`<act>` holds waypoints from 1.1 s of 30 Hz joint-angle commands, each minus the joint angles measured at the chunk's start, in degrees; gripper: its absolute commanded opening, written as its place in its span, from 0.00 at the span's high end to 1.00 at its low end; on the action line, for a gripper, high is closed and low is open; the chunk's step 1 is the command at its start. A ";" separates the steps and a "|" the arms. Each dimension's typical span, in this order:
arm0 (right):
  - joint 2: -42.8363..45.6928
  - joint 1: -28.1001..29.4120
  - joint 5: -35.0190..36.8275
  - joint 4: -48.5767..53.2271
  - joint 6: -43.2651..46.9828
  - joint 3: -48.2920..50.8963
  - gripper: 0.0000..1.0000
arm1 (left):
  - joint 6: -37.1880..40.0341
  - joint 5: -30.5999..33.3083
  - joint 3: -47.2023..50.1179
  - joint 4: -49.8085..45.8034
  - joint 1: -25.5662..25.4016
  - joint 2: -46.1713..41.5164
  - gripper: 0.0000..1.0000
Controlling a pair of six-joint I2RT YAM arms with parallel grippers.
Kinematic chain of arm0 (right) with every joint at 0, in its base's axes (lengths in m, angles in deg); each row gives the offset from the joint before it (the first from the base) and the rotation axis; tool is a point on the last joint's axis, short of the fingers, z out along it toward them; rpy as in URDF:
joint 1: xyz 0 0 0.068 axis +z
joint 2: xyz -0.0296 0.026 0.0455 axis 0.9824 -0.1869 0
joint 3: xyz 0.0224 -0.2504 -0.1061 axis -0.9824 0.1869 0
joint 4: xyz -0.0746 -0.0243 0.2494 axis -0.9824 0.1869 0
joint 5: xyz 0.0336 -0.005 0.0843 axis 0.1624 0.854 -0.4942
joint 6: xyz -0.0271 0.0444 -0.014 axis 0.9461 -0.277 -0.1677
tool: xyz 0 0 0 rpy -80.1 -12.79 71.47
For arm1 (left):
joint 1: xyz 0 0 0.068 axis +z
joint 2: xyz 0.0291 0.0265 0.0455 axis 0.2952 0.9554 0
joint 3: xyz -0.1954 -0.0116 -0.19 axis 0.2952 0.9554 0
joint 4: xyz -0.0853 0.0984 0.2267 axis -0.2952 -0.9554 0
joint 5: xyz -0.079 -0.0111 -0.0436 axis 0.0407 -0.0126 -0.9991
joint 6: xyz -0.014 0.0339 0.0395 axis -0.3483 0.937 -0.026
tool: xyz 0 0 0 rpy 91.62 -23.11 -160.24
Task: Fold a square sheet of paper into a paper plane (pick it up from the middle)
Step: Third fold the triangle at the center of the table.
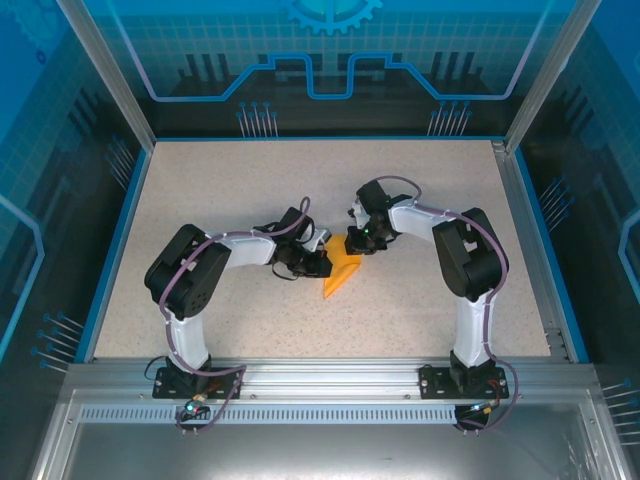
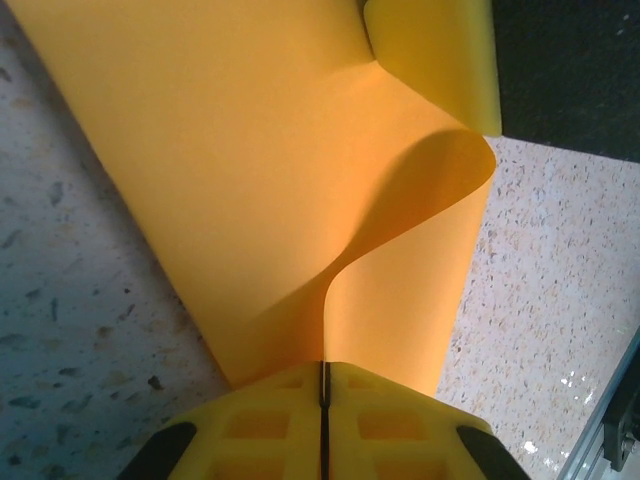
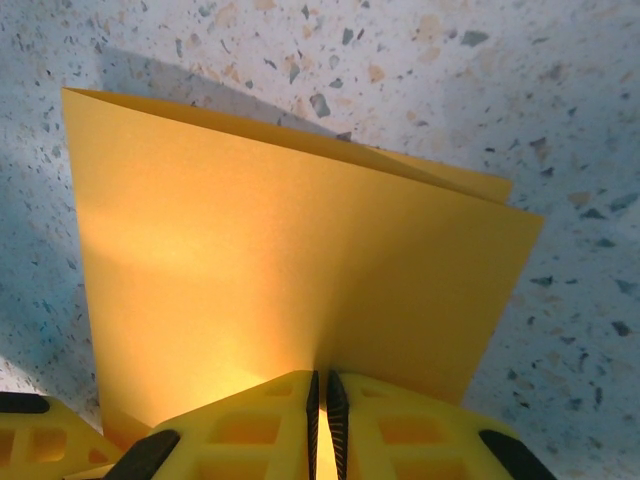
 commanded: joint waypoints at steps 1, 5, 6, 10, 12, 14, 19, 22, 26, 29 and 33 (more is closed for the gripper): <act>-2.71 0.68 2.21 1.44 -0.57 1.17 0.84 | -0.64 0.54 0.87 0.38 0.58 -1.42 0.92; -3.01 0.71 2.30 1.54 -0.62 1.17 0.84 | -0.68 0.87 0.96 0.33 0.60 -1.44 0.92; -3.10 0.74 2.26 1.55 -0.60 1.22 0.84 | -0.63 0.81 0.91 0.35 0.55 -1.30 0.92; -3.11 0.68 2.20 1.49 -0.80 1.35 0.84 | -0.38 0.75 0.61 0.12 0.53 -0.92 0.92; -2.97 0.73 2.16 1.32 -0.89 1.47 0.84 | -0.21 0.69 0.30 0.07 0.59 -0.40 0.92; -2.89 0.73 2.09 1.29 -1.07 1.53 0.84 | -0.13 1.10 -0.09 -0.61 0.59 -0.03 0.92; -2.76 0.74 1.77 1.03 -1.64 1.45 0.84 | -0.26 1.67 0.24 -1.30 0.60 -0.03 0.92; -1.85 0.44 0.17 0.27 -2.40 1.52 0.82 | -0.49 1.87 0.87 -0.92 0.53 0.05 0.93; 2.85 -0.84 -2.05 -1.75 -5.14 2.54 0.79 | -0.54 2.11 1.13 -0.76 0.58 0.41 0.93; 8.70 -2.59 -2.72 -4.13 -7.67 4.89 0.76 | -0.50 1.87 0.98 -0.61 0.56 0.58 0.93; 17.26 -4.35 -3.08 -6.74 -10.31 9.86 0.72 | -0.21 1.51 0.65 -0.77 0.59 0.76 0.94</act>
